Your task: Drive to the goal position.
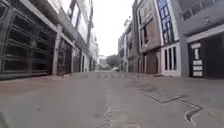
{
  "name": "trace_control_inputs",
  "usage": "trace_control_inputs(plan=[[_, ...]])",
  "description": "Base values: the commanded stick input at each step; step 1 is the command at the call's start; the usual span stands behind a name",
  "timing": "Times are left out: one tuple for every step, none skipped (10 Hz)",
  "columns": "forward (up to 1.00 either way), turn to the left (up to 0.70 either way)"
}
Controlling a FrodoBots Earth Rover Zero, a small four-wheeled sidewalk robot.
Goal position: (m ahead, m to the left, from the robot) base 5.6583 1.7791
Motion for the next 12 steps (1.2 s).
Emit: trace_control_inputs(plan=[[0.85, 0.23], [0.85, 0.06], [0.85, 0.0], [0.85, 0.0], [0.85, 0.01], [0.85, 0.27], [0.85, 0.0], [0.85, 0.0], [0.85, 0.0], [0.85, 0.0], [0.85, 0.0], [0.85, 0.11]])
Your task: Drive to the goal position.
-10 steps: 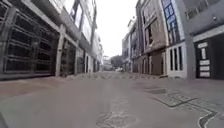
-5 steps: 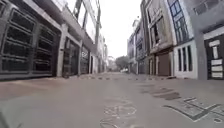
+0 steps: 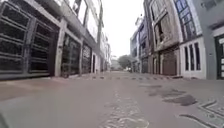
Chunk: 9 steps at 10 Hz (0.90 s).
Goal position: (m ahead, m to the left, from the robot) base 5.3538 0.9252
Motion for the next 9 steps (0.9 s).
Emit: trace_control_inputs(plan=[[0.85, 0.24], [0.85, 0.28], [0.85, 0.32], [0.85, 0.09], [0.85, 0.01], [0.85, 0.04], [0.85, 0.19], [0.85, 0.31], [0.85, 0.08]])
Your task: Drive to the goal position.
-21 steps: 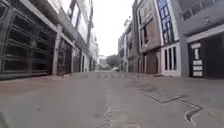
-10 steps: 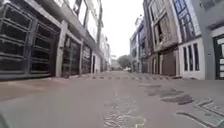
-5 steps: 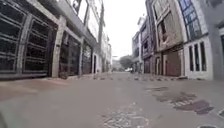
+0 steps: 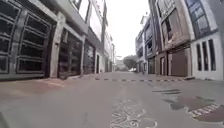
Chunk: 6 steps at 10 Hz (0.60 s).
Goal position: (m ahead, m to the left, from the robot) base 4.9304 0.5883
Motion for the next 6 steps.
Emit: trace_control_inputs(plan=[[0.85, 0.26], [0.85, 0.34], [0.85, 0.3], [0.85, 0.15], [0.85, 0.0], [0.85, 0.0]])
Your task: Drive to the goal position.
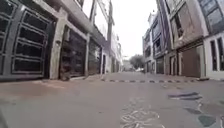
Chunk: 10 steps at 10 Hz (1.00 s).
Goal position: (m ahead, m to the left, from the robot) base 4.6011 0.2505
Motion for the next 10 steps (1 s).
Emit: trace_control_inputs(plan=[[0.85, 0.0], [0.85, 0.0], [0.85, 0.0], [0.85, 0.0], [0.85, 0.0], [0.85, 0.0], [0.85, 0.0], [0.85, 0.0], [0.85, 0.0], [0.85, 0.0]])
